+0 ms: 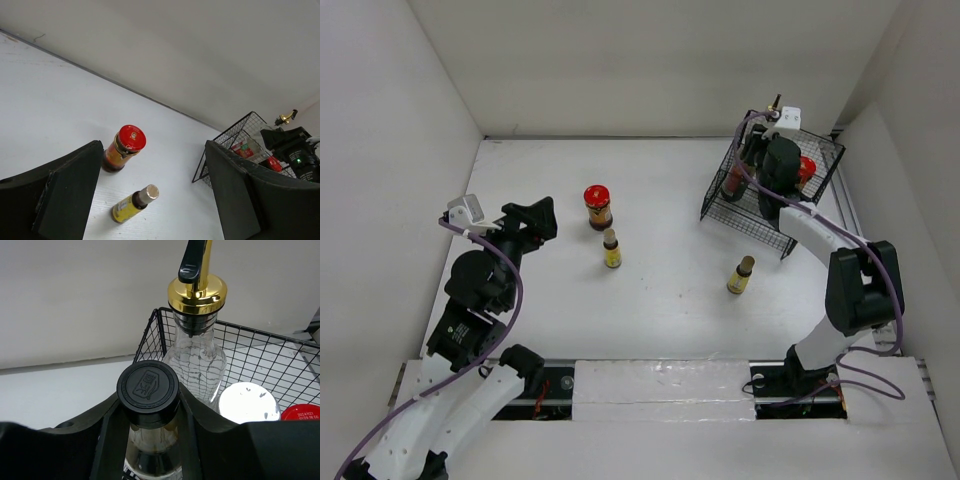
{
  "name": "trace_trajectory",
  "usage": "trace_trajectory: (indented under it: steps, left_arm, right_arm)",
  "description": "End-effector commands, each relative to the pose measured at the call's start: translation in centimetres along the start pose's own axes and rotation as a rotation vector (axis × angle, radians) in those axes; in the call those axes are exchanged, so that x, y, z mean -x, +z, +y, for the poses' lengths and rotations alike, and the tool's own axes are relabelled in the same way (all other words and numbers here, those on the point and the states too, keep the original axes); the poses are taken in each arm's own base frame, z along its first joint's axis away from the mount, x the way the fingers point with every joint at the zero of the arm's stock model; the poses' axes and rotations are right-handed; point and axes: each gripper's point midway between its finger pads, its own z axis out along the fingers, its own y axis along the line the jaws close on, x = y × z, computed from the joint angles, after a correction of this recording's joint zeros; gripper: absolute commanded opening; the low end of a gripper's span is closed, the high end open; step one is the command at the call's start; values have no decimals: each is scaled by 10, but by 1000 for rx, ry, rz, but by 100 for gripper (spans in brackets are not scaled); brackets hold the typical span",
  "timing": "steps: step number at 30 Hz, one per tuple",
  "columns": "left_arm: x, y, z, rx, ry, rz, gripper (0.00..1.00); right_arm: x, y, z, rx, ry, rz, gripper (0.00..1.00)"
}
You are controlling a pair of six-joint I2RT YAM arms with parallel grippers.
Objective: Organize the condiment bottles
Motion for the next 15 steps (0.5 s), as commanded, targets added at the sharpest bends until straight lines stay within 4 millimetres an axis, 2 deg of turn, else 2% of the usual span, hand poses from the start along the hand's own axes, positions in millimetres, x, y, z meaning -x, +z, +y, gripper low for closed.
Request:
trace_trajectory:
  steps: [1, 3, 6, 10, 11, 13, 15]
  left_arm:
    - [12, -1, -9, -38, -13, -35, 79]
    - [11, -1, -11, -46, -12, -30, 79]
    - [11, -1, -11, -46, -12, -30, 79]
    - [11, -1, -11, -46, -12, -30, 79]
    - [11, -1, -11, -46, -12, -30, 79]
    - [11, -1, -11, -46, -12, -30, 79]
    - [11, -1, -11, -46, -12, -30, 79]
  right_arm:
    - [29, -3, 11, 41, 68, -94, 47]
    - [32, -5, 13, 52, 76, -93, 60]
    - [41, -12, 13, 52, 77, -93, 72]
    - [81, -26, 14, 58, 85, -126, 89]
    - [103, -35, 18, 71, 86, -160, 91]
    - [113, -44, 23, 86, 73, -143, 94]
    - [133, -57, 27, 99, 60, -155, 95]
